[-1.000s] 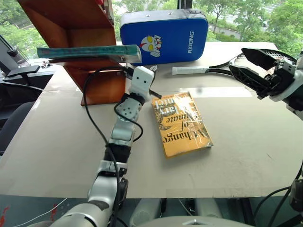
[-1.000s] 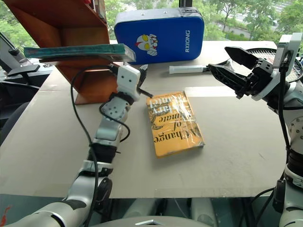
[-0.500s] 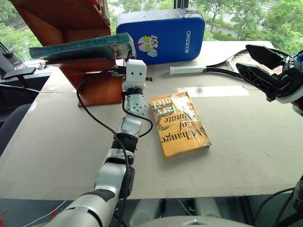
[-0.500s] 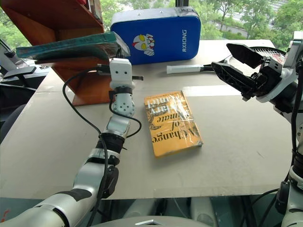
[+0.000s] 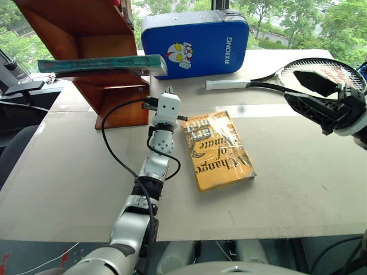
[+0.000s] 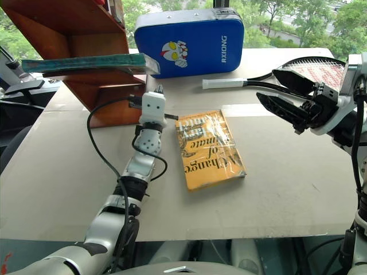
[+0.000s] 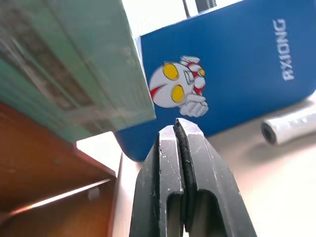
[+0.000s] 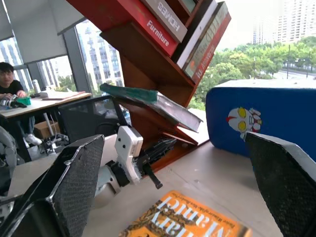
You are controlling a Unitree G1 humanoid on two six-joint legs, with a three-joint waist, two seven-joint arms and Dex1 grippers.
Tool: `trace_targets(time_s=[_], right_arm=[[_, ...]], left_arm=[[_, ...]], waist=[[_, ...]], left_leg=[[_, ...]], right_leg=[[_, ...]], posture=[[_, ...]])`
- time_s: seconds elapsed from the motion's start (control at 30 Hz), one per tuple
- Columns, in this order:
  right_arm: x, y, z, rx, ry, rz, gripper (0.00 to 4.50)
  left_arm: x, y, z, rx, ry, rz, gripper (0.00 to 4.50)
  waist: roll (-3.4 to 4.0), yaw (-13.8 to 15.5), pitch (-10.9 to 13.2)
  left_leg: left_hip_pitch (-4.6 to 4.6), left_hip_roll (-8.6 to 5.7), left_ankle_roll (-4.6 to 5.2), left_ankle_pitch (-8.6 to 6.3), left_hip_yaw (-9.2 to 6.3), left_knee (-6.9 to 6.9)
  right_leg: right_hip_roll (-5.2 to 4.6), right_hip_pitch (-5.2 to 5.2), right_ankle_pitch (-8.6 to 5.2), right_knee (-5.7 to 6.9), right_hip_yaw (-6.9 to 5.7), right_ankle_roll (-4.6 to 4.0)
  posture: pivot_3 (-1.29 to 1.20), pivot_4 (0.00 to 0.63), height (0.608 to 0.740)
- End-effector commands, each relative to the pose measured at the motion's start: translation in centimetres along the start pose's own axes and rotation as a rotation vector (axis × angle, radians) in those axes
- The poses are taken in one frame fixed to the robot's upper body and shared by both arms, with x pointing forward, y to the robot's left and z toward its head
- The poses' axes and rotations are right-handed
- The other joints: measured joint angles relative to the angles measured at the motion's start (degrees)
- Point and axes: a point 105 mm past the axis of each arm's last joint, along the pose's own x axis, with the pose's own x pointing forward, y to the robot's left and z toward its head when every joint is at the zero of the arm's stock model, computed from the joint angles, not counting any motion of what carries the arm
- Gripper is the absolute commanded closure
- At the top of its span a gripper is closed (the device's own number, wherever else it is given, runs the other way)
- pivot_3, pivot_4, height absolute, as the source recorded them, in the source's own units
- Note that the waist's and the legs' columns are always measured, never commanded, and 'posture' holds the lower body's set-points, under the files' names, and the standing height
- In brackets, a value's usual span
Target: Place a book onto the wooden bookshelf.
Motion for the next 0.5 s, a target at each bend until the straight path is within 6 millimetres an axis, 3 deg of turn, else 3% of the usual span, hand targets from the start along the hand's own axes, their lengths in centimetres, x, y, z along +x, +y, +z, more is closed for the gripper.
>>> trace_targets(time_s=[0.03,0.17,0.3,0.5], right_arm=[[-1.4,0.2,-1.1,-0.042,0.044,-0.02,0.0],[-4.2,-0.7,-5.4,-0.037,0.172,-0.102,0.0],[-7.6,-2.1,-10.3,-0.025,0.312,-0.253,0.0],[-10.5,-2.7,-15.1,-0.047,0.479,-0.34,0.0]], left_arm=[[-1.8,0.8,0.6,-0.034,0.004,-0.098,4.49],[-6.0,0.9,-1.1,-0.091,0.128,-0.27,4.49],[-11.6,1.5,-2.5,-0.233,0.345,-0.417,4.49],[-16.1,1.8,-3.0,-0.25,0.496,-0.525,4.49]], waist=[[0.0,-0.2,0.0],[0.02,-0.3,-0.1],[0.01,-0.2,-0.1],[0.21,-0.1,-0.2]], left_leg=[[0.0,0.0,0.0,0.0,0.0,0.0],[0.08,0.01,0.0,0.0,0.02,-0.06],[0.18,0.02,0.0,-0.01,0.08,-0.04],[0.44,0.04,-0.01,-0.01,0.09,-0.1]], right_leg=[[0.0,-0.01,0.0,0.01,0.01,0.0],[0.02,0.02,0.0,0.01,0.05,0.0],[0.05,0.1,0.0,0.04,0.13,0.0],[0.08,0.31,0.01,0.02,0.15,-0.04]], posture=[[0.0,0.15,0.74],[0.0,0.15,0.74],[0.0,0.15,0.74],[0.0,0.15,0.74]])
